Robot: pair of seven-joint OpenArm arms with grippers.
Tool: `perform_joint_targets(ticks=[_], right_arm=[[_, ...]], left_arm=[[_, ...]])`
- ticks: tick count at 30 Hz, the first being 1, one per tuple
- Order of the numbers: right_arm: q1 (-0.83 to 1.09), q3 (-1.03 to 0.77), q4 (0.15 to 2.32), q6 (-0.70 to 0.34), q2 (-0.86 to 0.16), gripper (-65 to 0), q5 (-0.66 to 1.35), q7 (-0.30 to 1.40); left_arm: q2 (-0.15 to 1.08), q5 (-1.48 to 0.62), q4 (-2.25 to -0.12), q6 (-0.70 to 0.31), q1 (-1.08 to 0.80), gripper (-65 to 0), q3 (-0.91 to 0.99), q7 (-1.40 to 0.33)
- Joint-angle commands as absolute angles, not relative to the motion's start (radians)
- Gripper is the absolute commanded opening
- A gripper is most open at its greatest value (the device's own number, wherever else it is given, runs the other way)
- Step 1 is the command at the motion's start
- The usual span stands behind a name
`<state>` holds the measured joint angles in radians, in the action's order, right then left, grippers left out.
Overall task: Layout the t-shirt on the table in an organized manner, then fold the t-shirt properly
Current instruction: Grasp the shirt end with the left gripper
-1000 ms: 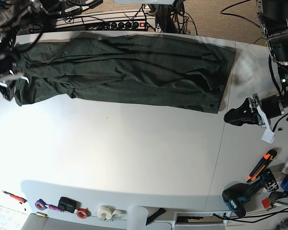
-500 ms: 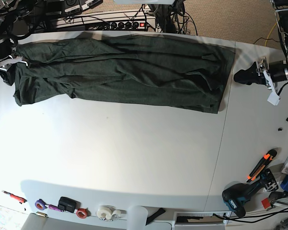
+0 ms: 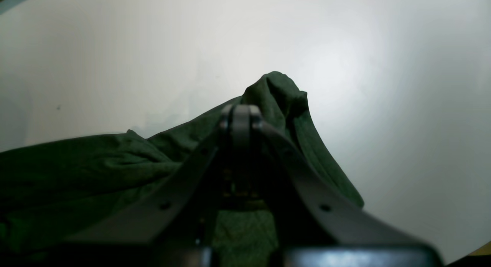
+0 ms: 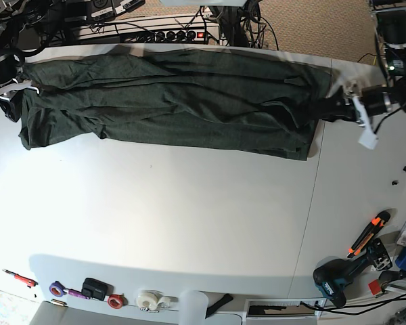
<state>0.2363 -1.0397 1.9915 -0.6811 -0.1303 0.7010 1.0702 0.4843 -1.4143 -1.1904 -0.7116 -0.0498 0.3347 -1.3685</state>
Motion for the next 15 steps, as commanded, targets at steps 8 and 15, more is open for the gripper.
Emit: perform_joint_targets(ticks=[8, 15], right_arm=[[0.235, -1.044, 2.008, -0.685, -0.147, -65.0, 0.718, 1.048], [0.235, -1.044, 2.008, -0.685, -0.147, -65.0, 0.718, 1.047]], left_arm=[[0.49, -1.244, -1.27, -0.662, -0.052, -34.1, 0.257, -1.31], [0.478, -1.23, -1.272, -0.643, -0.052, -34.1, 0.257, -1.311]])
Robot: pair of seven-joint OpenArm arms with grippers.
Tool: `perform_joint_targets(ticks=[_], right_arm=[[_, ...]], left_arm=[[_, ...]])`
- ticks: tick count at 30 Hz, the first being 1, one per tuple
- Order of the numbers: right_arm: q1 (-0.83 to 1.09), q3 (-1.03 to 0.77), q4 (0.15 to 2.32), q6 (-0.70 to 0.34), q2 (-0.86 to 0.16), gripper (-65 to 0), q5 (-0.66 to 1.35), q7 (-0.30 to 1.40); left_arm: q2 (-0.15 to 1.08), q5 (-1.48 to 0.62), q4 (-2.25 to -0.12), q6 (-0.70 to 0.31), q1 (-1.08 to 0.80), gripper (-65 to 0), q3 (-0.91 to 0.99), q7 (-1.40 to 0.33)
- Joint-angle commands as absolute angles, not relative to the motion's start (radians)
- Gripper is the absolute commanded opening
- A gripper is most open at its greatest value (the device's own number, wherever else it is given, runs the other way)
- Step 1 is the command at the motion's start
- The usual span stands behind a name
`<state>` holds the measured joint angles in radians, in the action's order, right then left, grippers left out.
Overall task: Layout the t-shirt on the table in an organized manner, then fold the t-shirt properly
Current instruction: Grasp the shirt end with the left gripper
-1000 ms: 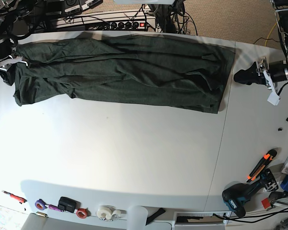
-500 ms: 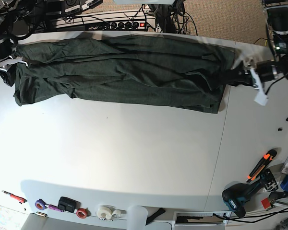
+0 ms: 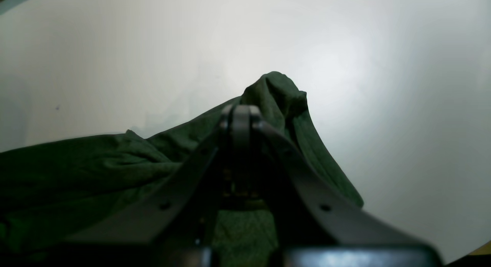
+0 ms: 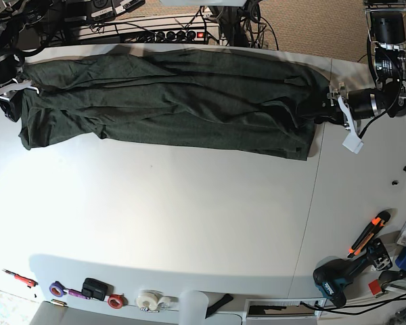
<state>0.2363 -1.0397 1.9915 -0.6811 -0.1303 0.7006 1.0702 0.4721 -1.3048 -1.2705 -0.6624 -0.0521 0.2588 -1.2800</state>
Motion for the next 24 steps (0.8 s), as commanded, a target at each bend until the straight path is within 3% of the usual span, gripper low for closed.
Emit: perform_joint_targets(ticks=[1, 10, 13, 17, 20, 24], right_arm=[[0.235, -1.044, 2.008, -0.685, -0.147, -65.0, 0.718, 1.047], [0.235, -1.044, 2.009, -0.685, -0.147, -65.0, 0.718, 1.047], [0.235, -1.044, 2.008, -0.685, -0.147, -65.0, 0.718, 1.047], [0.235, -1.044, 2.008, -0.685, -0.147, -65.0, 0.718, 1.048], [0.235, -1.044, 2.008, -0.685, -0.147, -65.0, 0.718, 1.048], [0.235, -1.044, 2.008, -0.684, -0.147, -65.0, 0.718, 1.048]], left_arm=[[0.472, -1.224, -1.272, -0.643, -0.052, -34.1, 0.257, -1.311], [0.424, -1.188, -1.272, -0.643, -0.052, -34.1, 0.257, -1.309], [0.421, -1.181, -1.272, -0.625, -0.052, -42.7, 0.257, -1.307], [0.421, -1.182, -1.272, -0.628, -0.052, -65.0, 0.257, -1.271], [0.421, -1.234, -1.273, -0.629, -0.052, -65.0, 0.257, -1.248], [0.419, -1.452, -1.279, -0.698, -0.047, -65.0, 0.257, -1.297]])
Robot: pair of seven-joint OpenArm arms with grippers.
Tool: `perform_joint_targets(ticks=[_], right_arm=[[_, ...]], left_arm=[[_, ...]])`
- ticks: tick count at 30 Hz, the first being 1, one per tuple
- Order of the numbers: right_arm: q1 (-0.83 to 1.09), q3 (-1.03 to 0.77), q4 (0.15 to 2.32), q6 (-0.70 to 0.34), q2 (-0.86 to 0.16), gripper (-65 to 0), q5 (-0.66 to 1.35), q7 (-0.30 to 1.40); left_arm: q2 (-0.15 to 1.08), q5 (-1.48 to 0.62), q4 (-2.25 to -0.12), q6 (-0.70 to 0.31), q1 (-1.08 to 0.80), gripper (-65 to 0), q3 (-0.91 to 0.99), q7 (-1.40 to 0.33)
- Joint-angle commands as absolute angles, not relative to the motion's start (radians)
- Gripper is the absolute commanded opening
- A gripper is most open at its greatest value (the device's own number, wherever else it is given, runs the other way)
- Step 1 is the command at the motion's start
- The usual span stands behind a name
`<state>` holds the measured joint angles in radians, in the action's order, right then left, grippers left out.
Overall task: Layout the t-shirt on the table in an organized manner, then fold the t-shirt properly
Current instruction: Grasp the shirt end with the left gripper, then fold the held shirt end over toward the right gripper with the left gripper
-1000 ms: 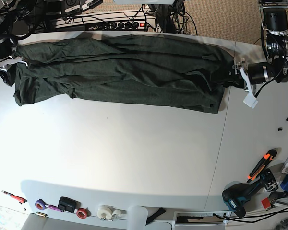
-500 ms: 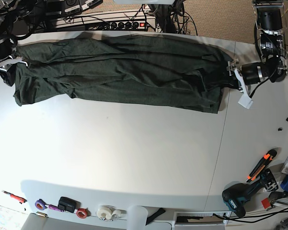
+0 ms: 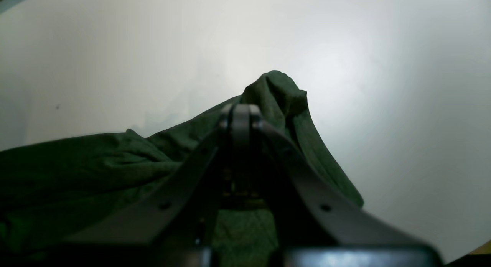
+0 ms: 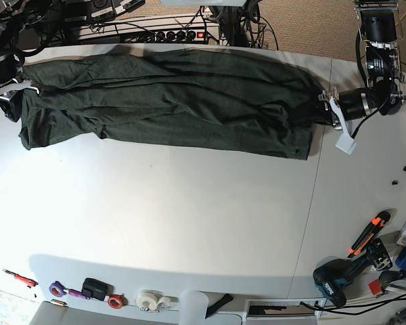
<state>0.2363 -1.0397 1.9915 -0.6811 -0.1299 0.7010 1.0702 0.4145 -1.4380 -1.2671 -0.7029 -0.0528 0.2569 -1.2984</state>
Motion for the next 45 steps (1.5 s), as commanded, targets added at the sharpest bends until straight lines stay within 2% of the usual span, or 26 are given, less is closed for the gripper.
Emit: perform_joint_targets(ticks=[1, 4, 15, 24, 34, 45], right_arm=[[0.235, -1.044, 2.008, -0.684, -0.146, -65.0, 0.717, 1.048], [0.235, -1.044, 2.008, -0.684, -0.146, -65.0, 0.717, 1.048], [0.235, -1.044, 2.008, -0.684, -0.146, -65.0, 0.714, 1.047], [0.235, -1.044, 2.008, -0.684, -0.146, -65.0, 0.658, 1.033], [0.235, -1.044, 2.008, -0.646, -0.146, -65.0, 0.579, 1.01], [0.235, -1.044, 2.008, -0.646, -0.146, -65.0, 0.579, 1.008]], left_arm=[[0.415, -1.484, -1.287, -0.698, -0.047, -65.0, 0.258, -1.325], [0.393, -1.484, -1.33, -0.698, -0.047, -65.0, 0.257, -1.369], [0.221, -1.484, -1.486, -0.698, 0.013, -65.0, 0.244, -1.353], [0.128, -1.352, -1.486, -0.698, 0.064, -65.0, -0.015, -1.261], [0.054, -1.074, -1.486, -0.698, 0.119, -65.0, -0.27, -1.089], [0.041, -0.866, -1.486, -0.67, 0.12, -65.0, -0.403, -0.942]])
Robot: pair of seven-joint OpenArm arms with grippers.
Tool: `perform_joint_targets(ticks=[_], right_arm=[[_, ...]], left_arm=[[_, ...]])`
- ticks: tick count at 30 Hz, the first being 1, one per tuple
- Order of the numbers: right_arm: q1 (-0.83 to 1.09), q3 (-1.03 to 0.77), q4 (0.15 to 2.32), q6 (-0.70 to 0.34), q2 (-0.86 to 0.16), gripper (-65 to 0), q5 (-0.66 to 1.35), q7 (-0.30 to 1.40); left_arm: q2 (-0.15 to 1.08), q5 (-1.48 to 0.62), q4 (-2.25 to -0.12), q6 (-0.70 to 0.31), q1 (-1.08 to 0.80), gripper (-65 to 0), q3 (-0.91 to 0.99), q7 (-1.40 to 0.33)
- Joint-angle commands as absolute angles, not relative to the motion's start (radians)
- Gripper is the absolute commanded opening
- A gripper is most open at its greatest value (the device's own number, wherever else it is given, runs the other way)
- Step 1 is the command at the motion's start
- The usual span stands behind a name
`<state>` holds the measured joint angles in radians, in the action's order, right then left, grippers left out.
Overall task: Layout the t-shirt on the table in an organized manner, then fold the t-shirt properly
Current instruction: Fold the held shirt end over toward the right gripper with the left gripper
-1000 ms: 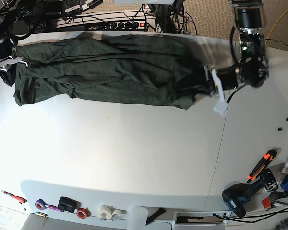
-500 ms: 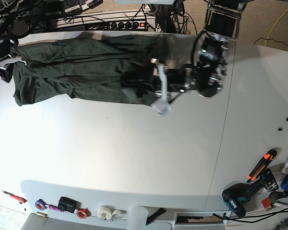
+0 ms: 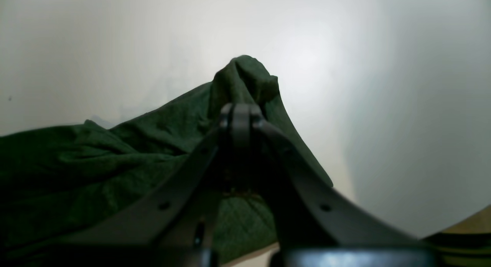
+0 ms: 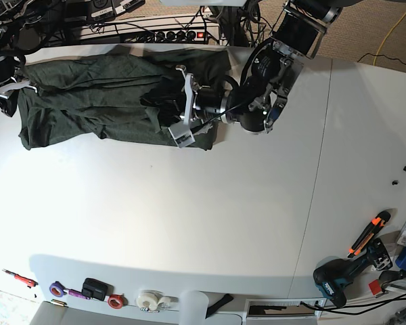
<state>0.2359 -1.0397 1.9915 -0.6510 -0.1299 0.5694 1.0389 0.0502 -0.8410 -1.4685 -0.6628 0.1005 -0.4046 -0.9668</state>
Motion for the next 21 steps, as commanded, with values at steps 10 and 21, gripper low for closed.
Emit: perform_joint_targets(ticks=[10, 21], right_arm=[[0.235, -1.043, 2.008, -0.646, -0.146, -65.0, 0.58, 1.001], [0.235, -1.042, 2.008, -0.646, -0.146, -65.0, 0.583, 1.001]], left_arm=[[0.022, -0.865, -1.486, -0.67, 0.119, -65.0, -0.403, -0.916], [-0.039, -0.77, -1.486, -0.663, 0.117, -35.4, -0.404, -0.915]])
